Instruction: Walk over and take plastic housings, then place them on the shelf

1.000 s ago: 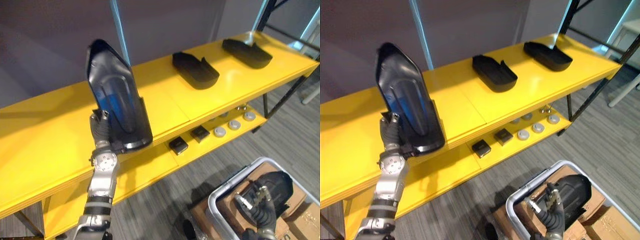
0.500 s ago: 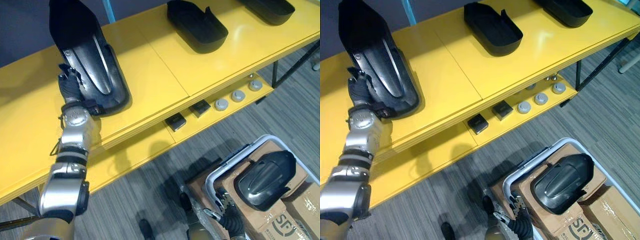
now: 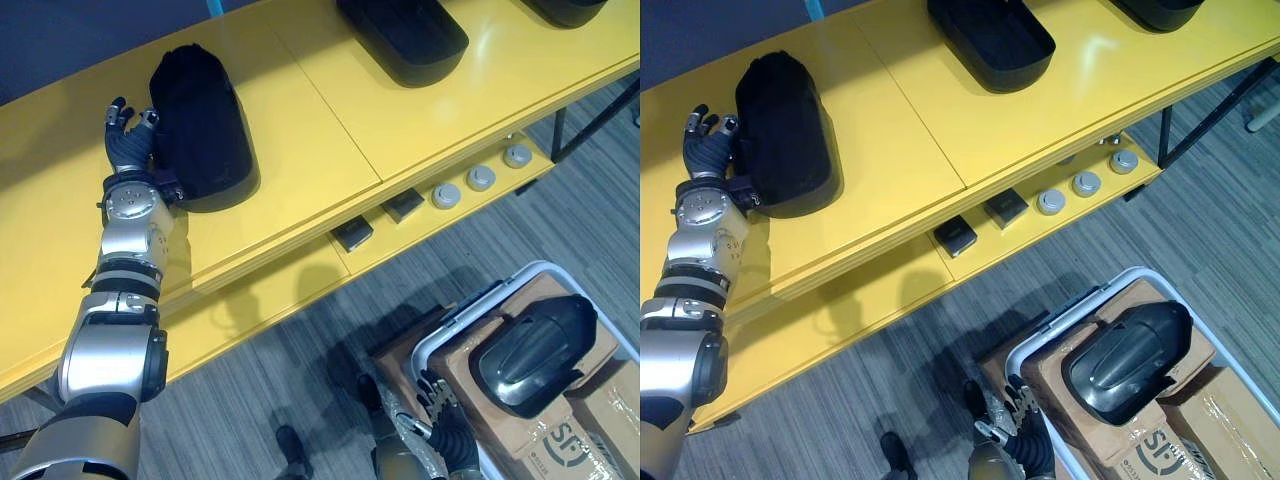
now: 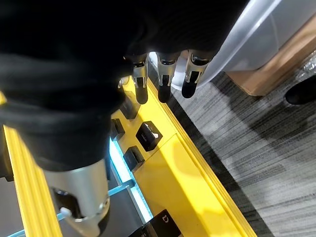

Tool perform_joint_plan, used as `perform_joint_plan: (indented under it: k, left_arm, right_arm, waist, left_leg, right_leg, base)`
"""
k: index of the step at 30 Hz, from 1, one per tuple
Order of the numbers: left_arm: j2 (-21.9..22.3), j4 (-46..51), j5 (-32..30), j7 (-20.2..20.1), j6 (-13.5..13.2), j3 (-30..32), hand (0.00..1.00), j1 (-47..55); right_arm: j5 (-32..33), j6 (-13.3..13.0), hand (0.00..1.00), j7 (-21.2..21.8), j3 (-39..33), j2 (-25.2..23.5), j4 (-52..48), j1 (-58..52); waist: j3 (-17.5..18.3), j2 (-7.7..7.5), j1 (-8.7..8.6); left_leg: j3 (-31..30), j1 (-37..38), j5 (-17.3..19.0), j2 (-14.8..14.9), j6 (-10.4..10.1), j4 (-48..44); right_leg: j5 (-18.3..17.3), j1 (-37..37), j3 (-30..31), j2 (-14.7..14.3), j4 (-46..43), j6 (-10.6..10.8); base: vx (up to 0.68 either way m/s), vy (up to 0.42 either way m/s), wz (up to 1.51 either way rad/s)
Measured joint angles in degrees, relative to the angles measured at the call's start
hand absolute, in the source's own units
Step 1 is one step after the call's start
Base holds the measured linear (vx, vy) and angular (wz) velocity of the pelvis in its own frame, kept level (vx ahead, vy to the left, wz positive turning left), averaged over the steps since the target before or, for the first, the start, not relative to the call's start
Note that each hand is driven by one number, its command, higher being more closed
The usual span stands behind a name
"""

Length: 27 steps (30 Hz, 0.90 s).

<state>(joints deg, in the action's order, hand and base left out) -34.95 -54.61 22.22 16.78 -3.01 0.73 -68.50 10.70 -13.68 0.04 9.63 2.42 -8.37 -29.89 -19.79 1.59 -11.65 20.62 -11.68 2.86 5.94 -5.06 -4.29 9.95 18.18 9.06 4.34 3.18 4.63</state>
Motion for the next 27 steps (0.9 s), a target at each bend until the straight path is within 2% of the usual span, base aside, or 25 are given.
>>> perform_joint_plan:
  k: [8,13,19,22,24,27]
  left_arm:
    - [0.4,-1.8,0.3,0.7,1.2,0.0,0.0,-1.9]
    - [0.7,-1.4,3.0,2.1,1.5,0.0,0.0,-3.6]
    - [0.0,8.5,2.8,5.8,0.1,-0.1,0.0,-3.9]
    - [-1.8,13.5,1.0,6.8,-0.8,0.1,0.0,-2.0]
    - [-3.2,19.6,-1.1,7.8,-1.7,1.5,0.0,3.5]
    - [-2.6,28.3,-5.5,9.4,-2.3,5.1,0.0,14.4]
  right_arm:
    - [0.0,0.1,0.0,-0.6,0.1,0.0,0.4,0.0]
    - [-0.8,0.6,0.0,-1.1,0.1,0.1,1.2,0.1]
    - [-1.1,1.3,0.0,-0.9,-0.3,0.1,3.7,0.3]
    - [-2.0,1.3,0.0,-0.9,-1.4,0.1,5.6,0.9]
    - [-2.1,1.3,0.0,-0.8,-2.4,0.1,6.1,1.0]
    - [-2.2,1.3,0.0,-0.5,-3.2,0.4,8.0,0.9]
  waist:
    - [0.0,0.01,0.1]
    - [0.0,0.02,0.3]
    - [0.1,0.12,1.0]
    - [0.9,0.4,1.63]
    - [2.3,0.73,2.07]
    - [5.2,1.0,2.87]
  left_leg:
    - [0.0,0.1,0.0,0.1,0.0,-0.2]
    - [-0.1,1.0,-0.1,-0.1,0.0,0.1]
    - [-2.4,4.1,-1.3,-0.3,0.2,1.6]
    - [-4.5,5.5,-2.1,-0.2,-0.2,3.0]
    - [-5.3,6.6,-2.7,-0.2,-0.2,4.2]
    - [-6.1,8.1,-2.8,-0.2,-0.3,5.0]
  right_leg:
    - [0.0,0.0,0.0,-0.1,-0.3,0.0]
    - [0.0,-0.7,0.0,-0.1,-0.4,0.0]
    - [-0.5,-4.4,-2.0,0.1,0.1,-0.6]
    - [-1.1,-6.4,-4.2,-0.1,0.1,-0.9]
    - [-1.4,-7.4,-5.2,-0.2,0.1,-1.0]
    - [-2.0,-9.0,-5.9,-0.3,0.3,-1.1]
  base:
    - [0.0,0.0,0.0]
    - [0.0,0.0,0.0]
    - [-0.01,0.017,0.15]
    - [-0.03,-0.006,0.37]
    - [0.01,0.005,0.2]
    - [0.03,0.019,0.15]
